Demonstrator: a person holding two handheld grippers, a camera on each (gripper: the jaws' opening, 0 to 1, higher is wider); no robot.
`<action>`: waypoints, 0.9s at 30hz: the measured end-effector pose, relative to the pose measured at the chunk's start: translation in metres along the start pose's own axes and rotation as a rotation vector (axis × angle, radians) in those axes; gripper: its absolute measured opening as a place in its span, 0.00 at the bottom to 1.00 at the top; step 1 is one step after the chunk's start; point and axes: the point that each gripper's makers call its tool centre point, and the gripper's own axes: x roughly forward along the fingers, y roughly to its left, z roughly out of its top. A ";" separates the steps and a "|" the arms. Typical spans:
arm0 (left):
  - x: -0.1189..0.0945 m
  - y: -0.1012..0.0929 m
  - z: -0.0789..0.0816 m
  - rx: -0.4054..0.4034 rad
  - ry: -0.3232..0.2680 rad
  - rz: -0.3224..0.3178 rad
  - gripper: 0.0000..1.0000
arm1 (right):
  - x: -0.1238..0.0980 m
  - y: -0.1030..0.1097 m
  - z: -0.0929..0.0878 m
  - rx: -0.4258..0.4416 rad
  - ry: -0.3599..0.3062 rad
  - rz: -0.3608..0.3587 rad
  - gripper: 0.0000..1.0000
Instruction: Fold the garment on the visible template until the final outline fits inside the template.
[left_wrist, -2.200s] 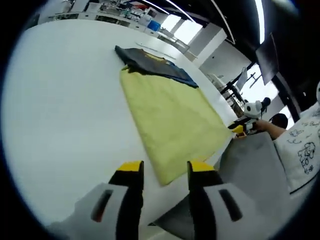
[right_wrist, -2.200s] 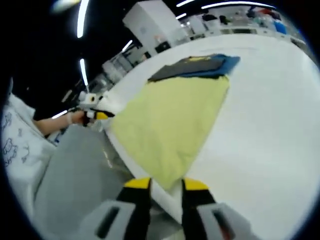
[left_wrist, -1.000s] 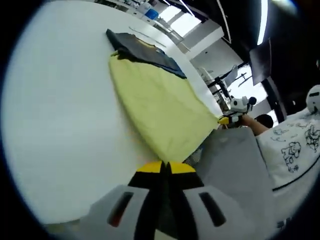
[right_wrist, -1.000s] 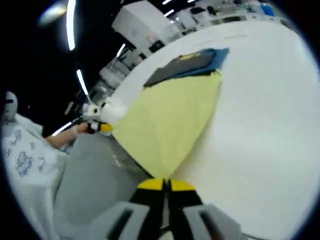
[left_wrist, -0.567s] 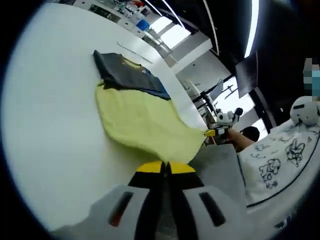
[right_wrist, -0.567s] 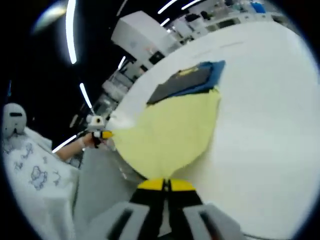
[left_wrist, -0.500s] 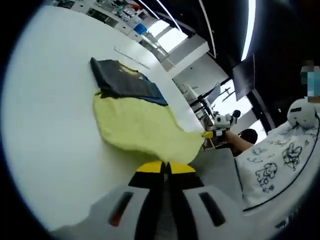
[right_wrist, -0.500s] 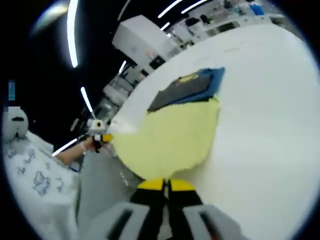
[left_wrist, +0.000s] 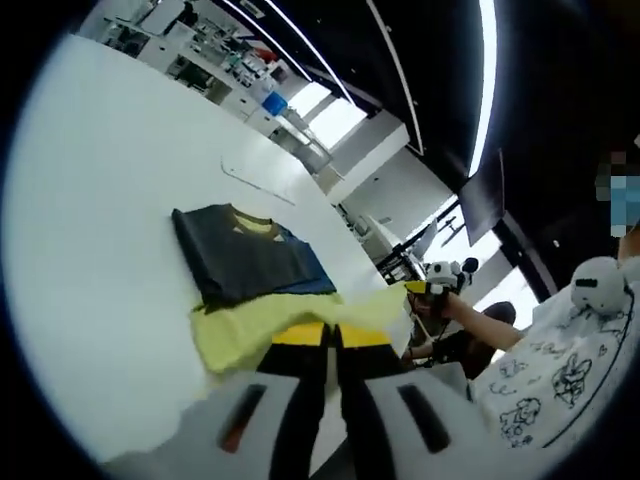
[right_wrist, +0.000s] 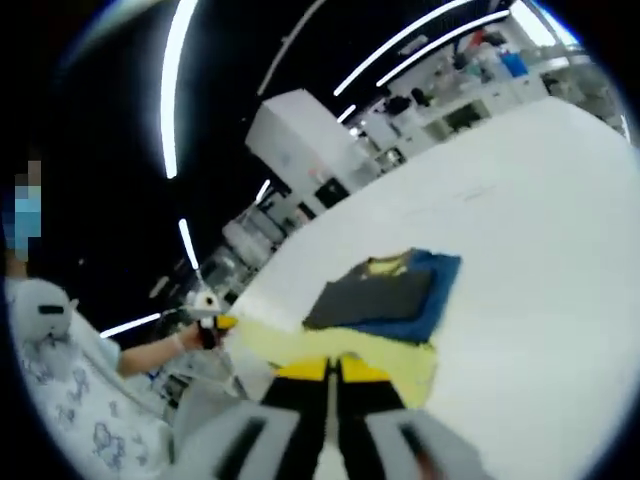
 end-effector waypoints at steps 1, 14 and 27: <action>0.004 0.003 0.008 0.004 -0.005 0.004 0.00 | 0.004 -0.001 0.006 -0.005 -0.004 -0.002 0.00; 0.056 0.060 0.067 0.014 -0.064 0.120 0.00 | 0.050 -0.065 0.068 -0.048 -0.027 -0.131 0.00; 0.086 0.108 0.093 -0.028 -0.101 0.212 0.00 | 0.083 -0.108 0.092 -0.006 -0.070 -0.188 0.00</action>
